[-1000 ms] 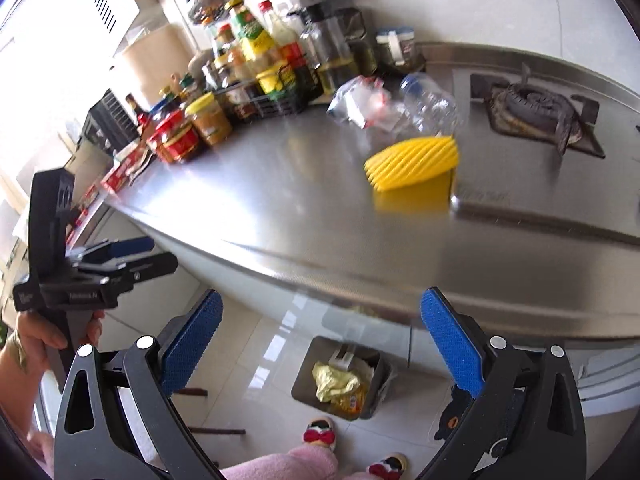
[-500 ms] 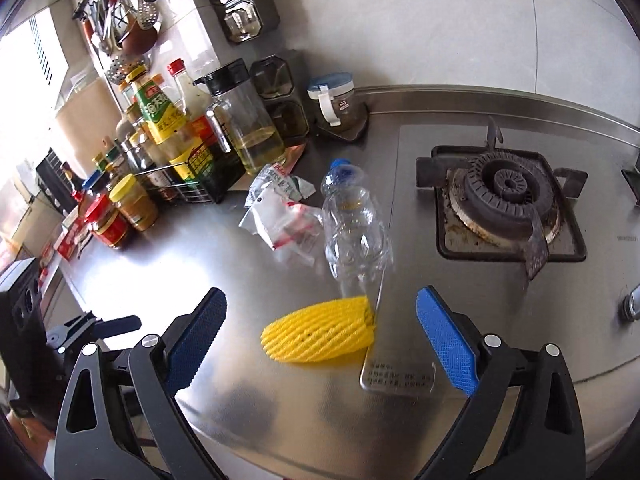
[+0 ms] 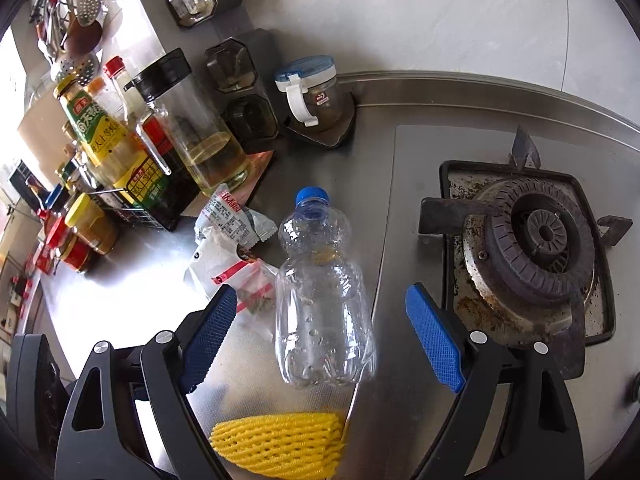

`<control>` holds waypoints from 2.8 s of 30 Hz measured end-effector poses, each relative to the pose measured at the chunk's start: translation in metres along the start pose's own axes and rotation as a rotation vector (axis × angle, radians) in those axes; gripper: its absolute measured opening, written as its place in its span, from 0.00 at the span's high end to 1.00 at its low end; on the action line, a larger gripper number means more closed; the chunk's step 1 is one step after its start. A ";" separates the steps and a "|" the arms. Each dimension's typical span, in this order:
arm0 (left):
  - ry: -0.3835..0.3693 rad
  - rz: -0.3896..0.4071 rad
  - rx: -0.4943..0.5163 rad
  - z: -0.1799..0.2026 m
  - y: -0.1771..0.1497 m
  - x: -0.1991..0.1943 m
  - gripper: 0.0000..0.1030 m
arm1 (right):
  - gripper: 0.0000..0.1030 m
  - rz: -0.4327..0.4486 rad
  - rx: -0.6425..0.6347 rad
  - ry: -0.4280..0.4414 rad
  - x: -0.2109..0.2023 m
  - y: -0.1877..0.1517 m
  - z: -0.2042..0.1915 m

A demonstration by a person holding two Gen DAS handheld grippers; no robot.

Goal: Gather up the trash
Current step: 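Grasp the yellow foam fruit net with the left tool while the right tool grasps the clear plastic bottle, then carry the foam net and bottle over the bin and release both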

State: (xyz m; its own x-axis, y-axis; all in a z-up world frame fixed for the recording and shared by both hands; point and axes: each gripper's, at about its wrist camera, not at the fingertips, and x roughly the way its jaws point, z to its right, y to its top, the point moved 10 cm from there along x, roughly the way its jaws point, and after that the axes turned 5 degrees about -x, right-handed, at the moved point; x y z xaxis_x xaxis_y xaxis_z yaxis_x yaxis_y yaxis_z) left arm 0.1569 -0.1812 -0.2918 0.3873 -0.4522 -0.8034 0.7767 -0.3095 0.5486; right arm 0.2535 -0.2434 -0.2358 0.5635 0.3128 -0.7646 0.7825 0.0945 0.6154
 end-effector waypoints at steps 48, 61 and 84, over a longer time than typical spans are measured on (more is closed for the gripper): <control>0.185 0.134 -0.281 -0.012 -0.115 -0.144 0.91 | 0.39 0.040 -0.142 0.204 -0.149 -0.152 -0.089; 0.226 0.026 -0.456 -0.016 -0.250 -0.159 0.91 | 0.39 -0.239 -0.199 0.309 -0.120 -0.319 -0.148; 0.167 -0.250 -0.639 -0.077 -0.379 0.034 0.91 | 0.39 -0.538 -0.055 0.119 0.094 -0.463 -0.136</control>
State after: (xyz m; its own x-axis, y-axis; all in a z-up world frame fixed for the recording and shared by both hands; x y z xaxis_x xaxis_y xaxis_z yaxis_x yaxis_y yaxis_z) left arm -0.0861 -0.0154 -0.5451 0.1907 -0.2812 -0.9405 0.9721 0.1876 0.1410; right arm -0.0918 -0.1293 -0.5672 0.0518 0.3107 -0.9491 0.9350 0.3188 0.1554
